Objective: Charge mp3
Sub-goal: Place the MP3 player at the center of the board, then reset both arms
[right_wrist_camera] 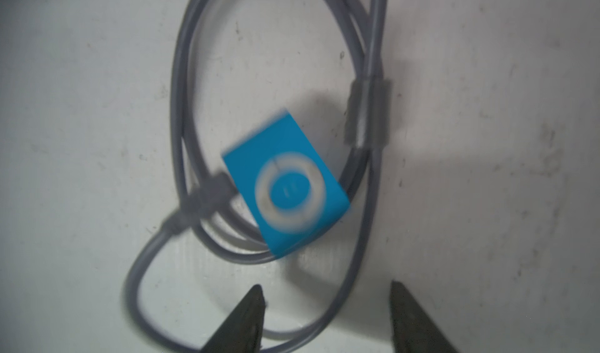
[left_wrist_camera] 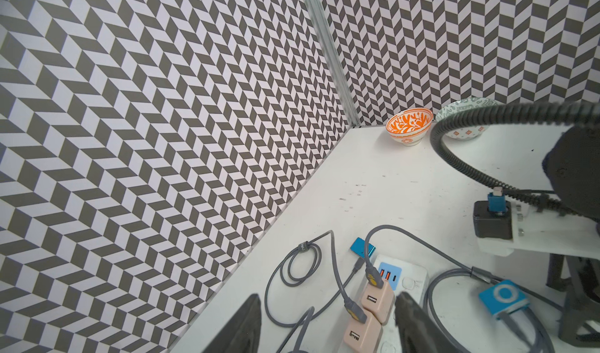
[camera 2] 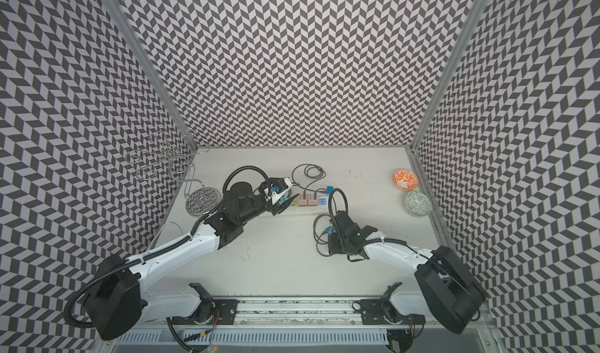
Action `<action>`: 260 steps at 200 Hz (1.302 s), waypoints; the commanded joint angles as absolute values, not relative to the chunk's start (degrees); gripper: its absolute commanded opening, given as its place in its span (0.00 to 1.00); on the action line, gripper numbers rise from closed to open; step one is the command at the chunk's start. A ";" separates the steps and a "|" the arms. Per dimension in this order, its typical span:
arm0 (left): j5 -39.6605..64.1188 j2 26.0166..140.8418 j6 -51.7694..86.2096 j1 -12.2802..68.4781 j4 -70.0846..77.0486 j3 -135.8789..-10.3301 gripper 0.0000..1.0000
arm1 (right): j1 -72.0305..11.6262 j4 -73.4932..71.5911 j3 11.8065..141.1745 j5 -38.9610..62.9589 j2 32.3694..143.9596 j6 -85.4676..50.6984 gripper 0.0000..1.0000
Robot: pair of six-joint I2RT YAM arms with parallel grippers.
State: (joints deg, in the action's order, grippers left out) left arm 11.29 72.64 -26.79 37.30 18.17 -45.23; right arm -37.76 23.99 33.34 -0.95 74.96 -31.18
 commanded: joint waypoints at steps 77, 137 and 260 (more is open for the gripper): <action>10.21 71.05 -21.23 32.03 19.95 -44.10 0.67 | -32.69 25.30 45.89 -10.75 72.85 -21.84 0.82; 3.93 66.66 -5.56 15.51 28.91 -33.89 0.94 | -19.26 -14.97 35.57 -27.36 66.18 -10.96 1.00; 11.94 87.60 -0.15 -3.40 70.38 -15.10 1.00 | -4.91 -62.11 19.63 -9.31 86.91 0.98 0.99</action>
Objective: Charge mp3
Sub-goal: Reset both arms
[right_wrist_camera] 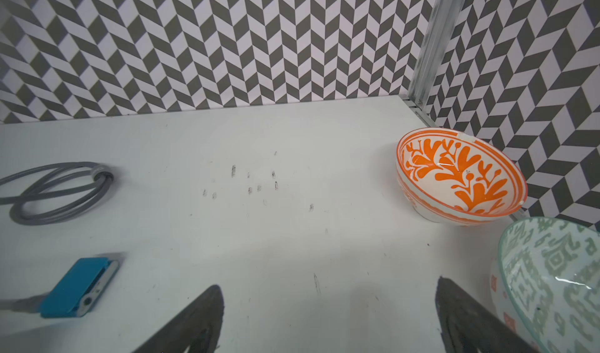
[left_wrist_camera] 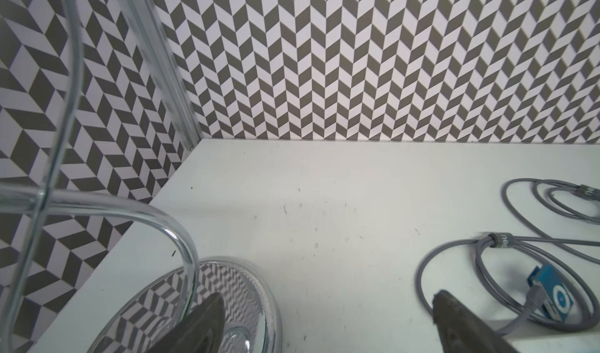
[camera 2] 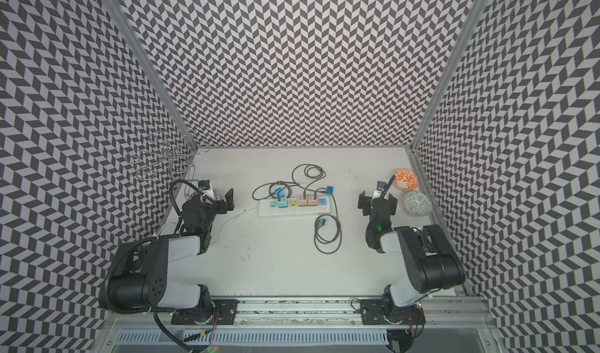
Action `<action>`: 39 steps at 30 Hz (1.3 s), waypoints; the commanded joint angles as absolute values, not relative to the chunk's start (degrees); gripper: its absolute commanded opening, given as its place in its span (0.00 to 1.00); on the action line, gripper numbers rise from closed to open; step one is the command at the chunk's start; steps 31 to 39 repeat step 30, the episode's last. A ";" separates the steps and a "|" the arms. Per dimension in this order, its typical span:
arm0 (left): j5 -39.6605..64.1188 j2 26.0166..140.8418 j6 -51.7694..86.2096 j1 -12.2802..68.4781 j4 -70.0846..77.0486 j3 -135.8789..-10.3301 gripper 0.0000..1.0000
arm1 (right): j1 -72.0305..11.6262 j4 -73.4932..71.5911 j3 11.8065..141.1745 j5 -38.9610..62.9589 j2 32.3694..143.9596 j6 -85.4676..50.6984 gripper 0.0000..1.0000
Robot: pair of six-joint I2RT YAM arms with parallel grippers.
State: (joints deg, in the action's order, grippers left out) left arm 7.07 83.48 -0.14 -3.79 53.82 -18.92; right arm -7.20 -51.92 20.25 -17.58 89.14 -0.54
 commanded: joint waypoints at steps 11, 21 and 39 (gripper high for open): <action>-1.06 89.02 -1.09 1.24 70.54 -15.19 1.00 | -2.53 -78.95 13.18 0.24 90.20 2.28 1.00; -2.07 89.40 -1.39 1.79 70.90 -15.24 1.00 | -2.37 -76.61 13.53 1.05 89.67 2.57 1.00; -4.20 88.89 -1.76 2.62 72.65 -13.98 1.00 | -1.93 -76.55 13.80 1.50 89.83 1.70 1.00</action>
